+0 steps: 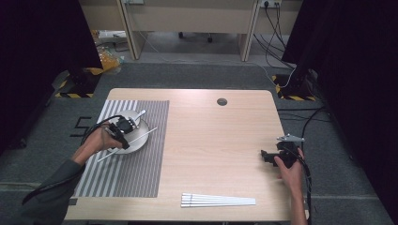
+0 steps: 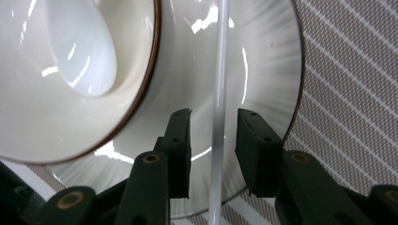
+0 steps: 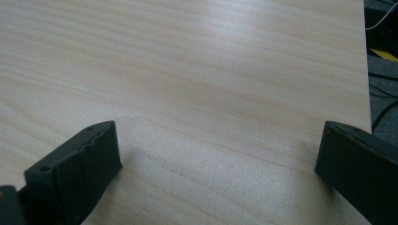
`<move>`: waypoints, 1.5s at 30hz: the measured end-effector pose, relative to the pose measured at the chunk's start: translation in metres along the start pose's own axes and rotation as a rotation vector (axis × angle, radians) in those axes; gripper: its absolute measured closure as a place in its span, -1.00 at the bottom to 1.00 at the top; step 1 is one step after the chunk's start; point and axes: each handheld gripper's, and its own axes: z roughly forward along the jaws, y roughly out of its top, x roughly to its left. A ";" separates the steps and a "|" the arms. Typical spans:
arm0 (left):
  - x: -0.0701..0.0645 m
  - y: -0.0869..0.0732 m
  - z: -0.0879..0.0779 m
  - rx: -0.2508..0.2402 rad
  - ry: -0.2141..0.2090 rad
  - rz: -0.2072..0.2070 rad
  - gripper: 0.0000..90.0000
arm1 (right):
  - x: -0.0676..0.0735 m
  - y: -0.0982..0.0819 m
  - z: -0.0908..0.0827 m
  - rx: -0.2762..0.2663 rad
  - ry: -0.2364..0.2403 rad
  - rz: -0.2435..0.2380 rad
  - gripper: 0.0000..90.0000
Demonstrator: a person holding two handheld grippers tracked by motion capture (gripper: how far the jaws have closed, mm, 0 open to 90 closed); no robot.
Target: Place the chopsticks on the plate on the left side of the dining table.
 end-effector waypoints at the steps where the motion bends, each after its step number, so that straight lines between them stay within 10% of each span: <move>1: 0.000 -0.002 0.000 0.005 0.000 0.000 0.47 | 0.000 0.000 0.000 0.000 0.000 0.000 -0.99; 45: 0.030 -0.011 0.012 -0.023 0.130 -0.096 0.33 | 0.000 0.000 0.000 -0.002 0.001 -0.009 -0.98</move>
